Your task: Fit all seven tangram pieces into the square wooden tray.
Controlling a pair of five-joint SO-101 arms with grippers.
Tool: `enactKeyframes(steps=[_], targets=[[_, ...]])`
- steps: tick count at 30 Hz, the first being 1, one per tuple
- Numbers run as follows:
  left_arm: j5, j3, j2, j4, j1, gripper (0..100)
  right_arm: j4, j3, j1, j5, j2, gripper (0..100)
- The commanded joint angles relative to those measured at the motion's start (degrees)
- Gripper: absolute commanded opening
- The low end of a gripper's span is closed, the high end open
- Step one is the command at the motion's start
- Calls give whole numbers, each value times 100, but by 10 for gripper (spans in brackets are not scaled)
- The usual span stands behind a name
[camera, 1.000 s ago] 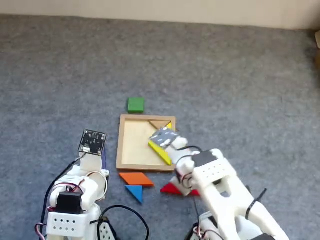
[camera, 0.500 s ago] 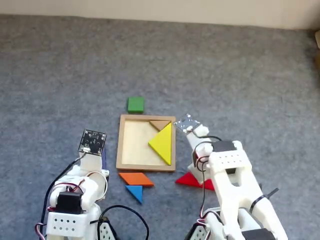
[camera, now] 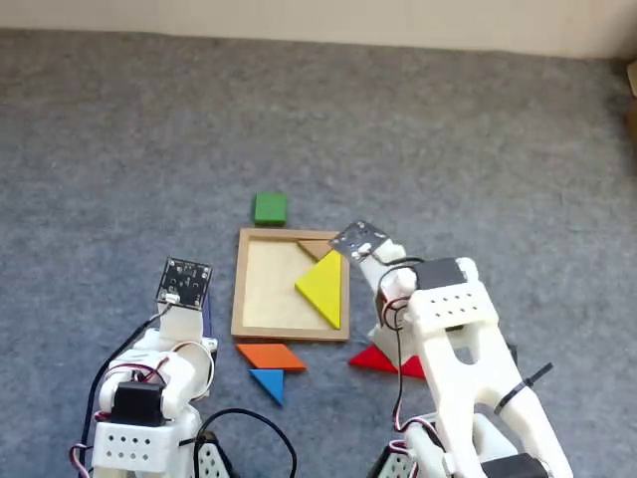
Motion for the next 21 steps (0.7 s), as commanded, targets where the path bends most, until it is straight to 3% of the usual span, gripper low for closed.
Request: enactKeyframes(steps=[1,5,12,21], targets=[[-26,119,-233,18,40,5,145,-330,-391,70,-101,304],[-26,119,-233,18,40,5,13,-40,-435,273,-66,401],[-26,119,-233,18,40,5,-936,804,-435,1222,-57,401],[-26,119,-233,18,40,5,-1499,1095,-435,1670,-48,398]])
